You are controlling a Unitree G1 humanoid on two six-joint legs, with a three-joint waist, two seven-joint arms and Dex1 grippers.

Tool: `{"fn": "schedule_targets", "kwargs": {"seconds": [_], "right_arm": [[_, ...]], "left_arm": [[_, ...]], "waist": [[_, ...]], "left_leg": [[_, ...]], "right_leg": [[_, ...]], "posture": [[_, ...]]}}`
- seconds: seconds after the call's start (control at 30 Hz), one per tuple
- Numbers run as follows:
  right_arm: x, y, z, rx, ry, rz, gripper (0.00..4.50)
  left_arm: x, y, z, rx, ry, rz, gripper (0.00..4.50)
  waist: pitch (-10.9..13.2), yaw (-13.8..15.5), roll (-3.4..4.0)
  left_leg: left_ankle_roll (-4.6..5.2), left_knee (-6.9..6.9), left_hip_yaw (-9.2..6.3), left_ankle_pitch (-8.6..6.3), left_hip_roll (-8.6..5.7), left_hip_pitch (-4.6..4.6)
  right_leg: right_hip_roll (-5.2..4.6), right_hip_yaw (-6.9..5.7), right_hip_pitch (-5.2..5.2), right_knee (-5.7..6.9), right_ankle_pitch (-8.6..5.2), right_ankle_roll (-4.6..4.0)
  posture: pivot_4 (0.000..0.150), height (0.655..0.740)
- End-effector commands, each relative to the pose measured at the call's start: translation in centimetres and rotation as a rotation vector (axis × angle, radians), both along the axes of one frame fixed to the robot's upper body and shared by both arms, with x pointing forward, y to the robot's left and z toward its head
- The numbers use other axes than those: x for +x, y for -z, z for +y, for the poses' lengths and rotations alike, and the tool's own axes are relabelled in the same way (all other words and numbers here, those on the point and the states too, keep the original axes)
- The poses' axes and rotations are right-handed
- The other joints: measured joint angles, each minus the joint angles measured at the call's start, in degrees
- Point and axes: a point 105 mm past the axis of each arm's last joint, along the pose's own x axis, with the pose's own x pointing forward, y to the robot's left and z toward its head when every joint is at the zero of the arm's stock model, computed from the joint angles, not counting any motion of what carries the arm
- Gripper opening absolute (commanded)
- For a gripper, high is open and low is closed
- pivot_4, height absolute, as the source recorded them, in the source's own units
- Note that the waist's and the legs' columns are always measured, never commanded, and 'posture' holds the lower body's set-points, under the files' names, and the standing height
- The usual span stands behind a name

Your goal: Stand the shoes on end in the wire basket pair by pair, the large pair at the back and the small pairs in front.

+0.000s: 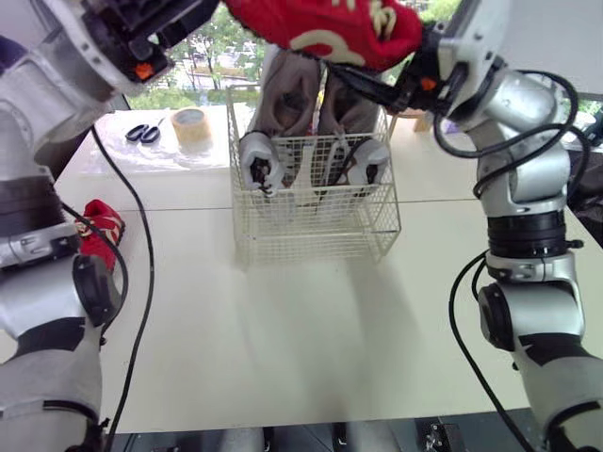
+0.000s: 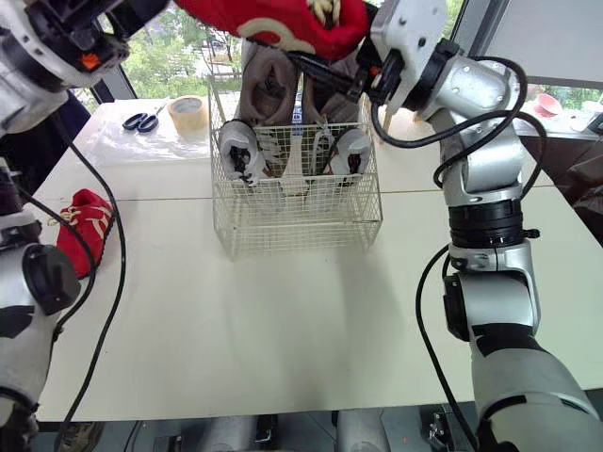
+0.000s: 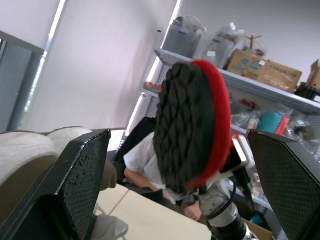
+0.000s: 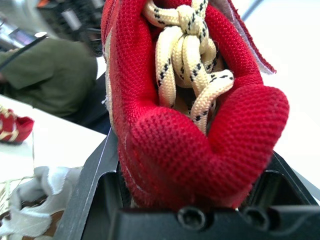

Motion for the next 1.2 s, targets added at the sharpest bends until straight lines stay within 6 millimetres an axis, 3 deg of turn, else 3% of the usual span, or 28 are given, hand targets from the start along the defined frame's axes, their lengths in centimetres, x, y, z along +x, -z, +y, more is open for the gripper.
{"fn": "schedule_targets", "kwargs": {"seconds": [0.03, 0.13, 0.23, 0.47, 0.57, 0.73, 0.87, 0.97, 1.07, 1.2], "right_arm": [[-0.7, -0.8, 0.5, -0.006, -0.007, -0.075, 2.09], [-0.6, -0.7, 0.8, -0.01, -0.008, -0.077, 2.09], [-0.5, -0.3, 0.7, -0.026, 0.008, -0.081, 2.09], [-0.9, 0.0, 0.6, -0.039, 0.021, -0.083, 2.09], [-0.9, 0.2, 0.4, 0.006, 0.012, -0.029, 2.09], [-1.5, -0.1, -1.4, 0.372, -0.151, 0.272, 4.44], [-1.8, -0.1, -1.9, 0.711, -0.347, 0.539, 4.44], [-1.6, 0.5, -0.4, 1.003, -0.584, 0.798, 4.44], [-3.0, 0.3, 2.1, 1.005, -0.706, 0.879, 4.44], [-4.1, -0.6, 3.4, 0.998, -0.787, 0.897, 4.44]], "left_arm": [[-0.9, -1.1, -0.6, 0.016, 0.032, -0.044, 4.5], [0.3, 0.0, -1.0, 0.041, 0.017, -0.012, 4.5], [0.7, 0.0, -0.8, 0.029, 0.017, -0.011, 3.65], [0.9, -0.1, -0.4, 0.004, 0.024, -0.013, 0.31], [0.5, -0.4, 0.2, -0.042, 0.028, -0.018, 0.22], [-1.1, -1.4, 2.1, -0.219, 0.004, -0.053, 0.22], [-2.3, -1.5, 2.9, -0.37, -0.03, -0.076, 0.22], [-2.4, -1.4, 3.0, -0.536, -0.059, -0.087, 0.22], [-1.7, -0.8, 2.3, -0.601, -0.088, -0.066, 0.22], [-1.1, 0.0, 1.2, -0.59, -0.09, -0.032, 0.22]], "waist": [[0.0, -0.12, 0.0], [0.0, -0.18, 0.0], [0.0, -0.17, 0.0], [0.0, -0.17, 0.0], [0.01, -0.13, 0.0], [0.0, -0.13, -0.02], [-0.01, -0.1, -0.02], [-0.04, 0.04, -0.03], [-0.03, 0.14, -0.03], [-0.04, 0.21, -0.04]], "left_leg": [[0.0, 0.0, 0.0, 0.0, 0.0, 0.0], [0.0, -0.01, 0.0, 0.0, 0.0, 0.0], [-0.01, -0.01, 0.0, 0.01, 0.01, 0.0], [-0.01, -0.01, 0.0, 0.01, 0.01, -0.01], [-0.01, -0.01, 0.0, 0.01, 0.01, -0.01], [-0.01, -0.01, -0.03, 0.01, 0.05, -0.02], [-0.05, -0.01, -0.05, 0.03, 0.11, -0.01], [-0.08, -0.02, -0.11, 0.05, 0.19, 0.04], [-0.11, -0.02, -0.05, 0.06, 0.11, 0.03], [-0.08, 0.0, -0.05, 0.05, 0.01, -0.03]], "right_leg": [[0.0, 0.0, 0.0, 0.0, 0.0, 0.0], [0.01, 0.0, -0.01, 0.01, 0.0, 0.0], [0.03, 0.0, -0.02, 0.01, 0.0, 0.0], [0.02, 0.0, -0.03, 0.01, 0.0, 0.0], [0.01, 0.0, -0.03, 0.01, 0.0, 0.0], [0.0, 0.0, -0.02, 0.04, 0.0, 0.0], [-0.06, 0.0, -0.04, 0.1, 0.02, -0.02], [-0.1, -0.01, -0.01, 0.14, 0.04, -0.05], [-0.07, -0.02, 0.0, 0.08, 0.1, -0.14], [-0.04, -0.02, 0.01, -0.01, 0.11, -0.15]], "posture": [[0.15, 0.74], [0.15, 0.74], [0.15, 0.74], [0.15, 0.74], [0.15, 0.74], [0.15, 0.74], [0.15, 0.74], [0.15, 0.74], [0.15, 0.74], [0.15, 0.74]]}}
